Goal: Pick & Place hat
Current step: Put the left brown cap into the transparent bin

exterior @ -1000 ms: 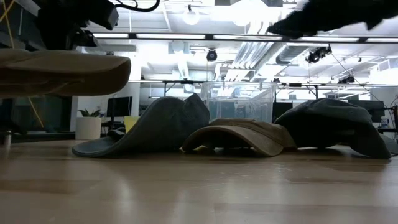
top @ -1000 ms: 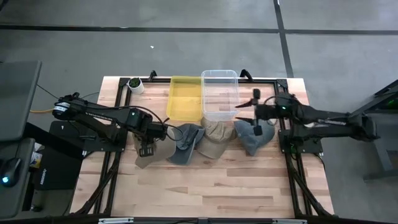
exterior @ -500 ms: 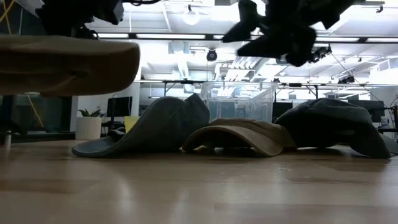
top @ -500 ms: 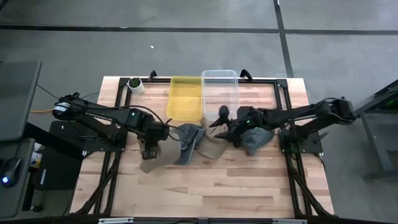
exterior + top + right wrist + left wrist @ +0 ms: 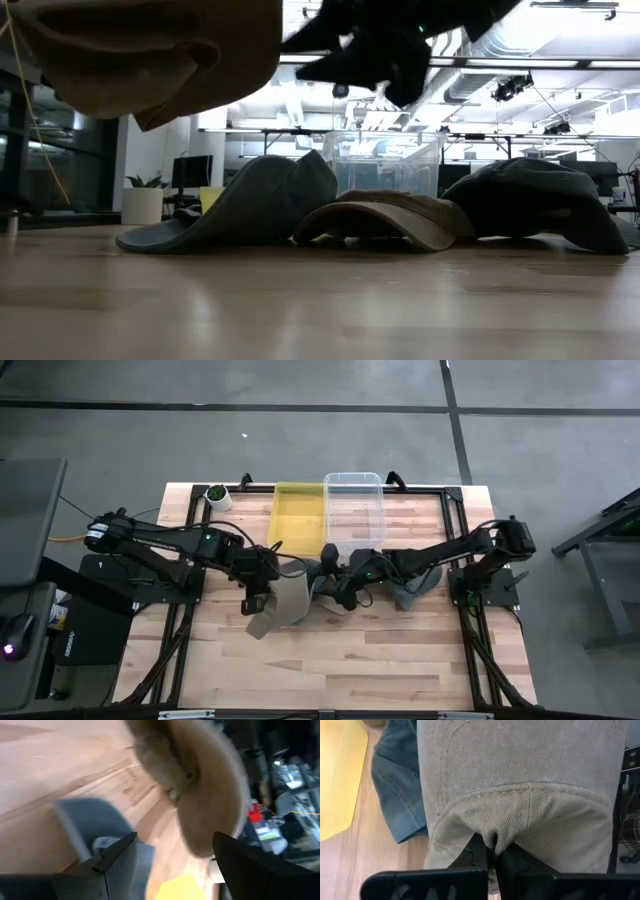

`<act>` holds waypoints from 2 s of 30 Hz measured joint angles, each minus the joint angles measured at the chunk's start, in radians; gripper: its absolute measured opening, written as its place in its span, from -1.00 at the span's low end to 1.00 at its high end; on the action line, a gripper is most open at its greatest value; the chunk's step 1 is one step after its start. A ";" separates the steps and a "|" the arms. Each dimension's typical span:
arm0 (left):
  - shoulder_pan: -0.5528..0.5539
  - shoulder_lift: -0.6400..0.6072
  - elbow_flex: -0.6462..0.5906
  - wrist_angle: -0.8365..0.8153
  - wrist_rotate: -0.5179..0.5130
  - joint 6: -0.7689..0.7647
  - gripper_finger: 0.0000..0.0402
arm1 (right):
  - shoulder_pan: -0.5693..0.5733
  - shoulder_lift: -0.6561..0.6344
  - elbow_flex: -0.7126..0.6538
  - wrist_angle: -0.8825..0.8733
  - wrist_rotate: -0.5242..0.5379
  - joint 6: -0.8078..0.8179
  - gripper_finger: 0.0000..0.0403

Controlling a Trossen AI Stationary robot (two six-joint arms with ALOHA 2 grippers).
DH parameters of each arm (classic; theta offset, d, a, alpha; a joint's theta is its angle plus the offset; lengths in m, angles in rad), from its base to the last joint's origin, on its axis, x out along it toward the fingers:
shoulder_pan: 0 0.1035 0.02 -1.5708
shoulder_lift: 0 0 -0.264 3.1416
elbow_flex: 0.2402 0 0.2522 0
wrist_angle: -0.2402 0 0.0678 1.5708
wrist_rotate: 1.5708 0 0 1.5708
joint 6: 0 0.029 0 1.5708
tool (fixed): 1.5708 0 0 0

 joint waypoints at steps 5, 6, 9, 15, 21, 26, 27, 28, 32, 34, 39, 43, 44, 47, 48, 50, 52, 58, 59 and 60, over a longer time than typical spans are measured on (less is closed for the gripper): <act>0.000 0.000 0.000 0.001 0.018 -0.006 -1.00 | 0.013 0.011 0.040 0.000 0.086 0.006 0.25; 0.000 0.000 0.000 0.004 0.024 -0.007 -1.00 | 0.013 0.011 0.042 0.001 0.094 0.004 0.25; 0.000 0.000 0.000 0.009 0.034 -0.014 -1.00 | 0.013 0.011 0.042 0.005 0.132 0.005 0.25; -0.001 0.000 0.000 0.008 0.041 -0.028 -1.00 | 0.018 0.011 0.042 -0.015 0.252 0.008 0.25; 0.000 0.000 0.001 0.010 0.048 -0.015 -1.00 | 0.017 0.011 0.042 -0.013 0.198 0.008 0.25; 0.000 0.000 0.001 0.032 0.046 -0.002 -1.00 | 0.018 0.011 0.042 -0.013 0.080 0.006 0.25; 0.000 0.000 0.001 0.038 0.046 -0.002 -1.00 | 0.018 0.011 0.042 -0.008 0.068 0.004 0.25; 0.000 0.000 0.001 0.039 0.045 -0.002 -1.00 | 0.018 0.011 0.042 -0.004 0.059 0.002 0.25; 0.000 0.000 0.001 0.039 0.045 -0.003 -1.00 | 0.018 0.011 0.041 0.016 0.058 0.001 0.25; 0.000 0.000 0.001 0.040 0.045 -0.004 -1.00 | 0.018 0.011 0.041 0.019 0.055 0.001 0.25; 0.000 0.000 0.001 0.072 0.044 -0.005 -1.00 | 0.018 0.011 0.041 0.022 -0.013 0.005 0.24; 0.000 0.000 0.001 0.088 0.045 -0.006 -1.00 | 0.018 0.011 0.041 0.034 -0.016 0.006 0.17; 0.000 0.000 0.001 0.089 0.045 -0.007 -1.00 | 0.017 0.011 0.041 0.046 -0.016 0.006 0.15; 0.000 0.000 0.001 0.090 0.045 -0.009 -1.00 | 0.017 0.011 0.041 0.083 -0.015 0.010 0.10; 0.000 0.000 0.001 0.093 0.045 -0.009 -1.00 | 0.017 0.011 0.041 0.087 -0.015 0.020 0.07; 0.000 0.000 0.001 0.097 0.045 -0.009 -1.00 | 0.017 0.011 0.041 0.096 -0.005 0.067 0.02; 0.000 0.000 0.001 0.098 0.045 -0.010 -1.00 | 0.018 0.011 0.041 0.101 0.014 0.112 -0.04; 0.000 0.000 0.001 0.098 0.044 -0.017 -1.00 | 0.020 0.011 0.041 0.101 0.021 0.187 -0.40; 0.000 0.000 0.001 0.098 0.044 -0.017 -1.00 | 0.020 0.011 0.041 0.101 0.023 0.197 -0.47; 0.000 0.000 0.001 0.098 0.044 -0.017 -1.00 | 0.020 0.011 0.041 0.101 0.024 0.210 -0.55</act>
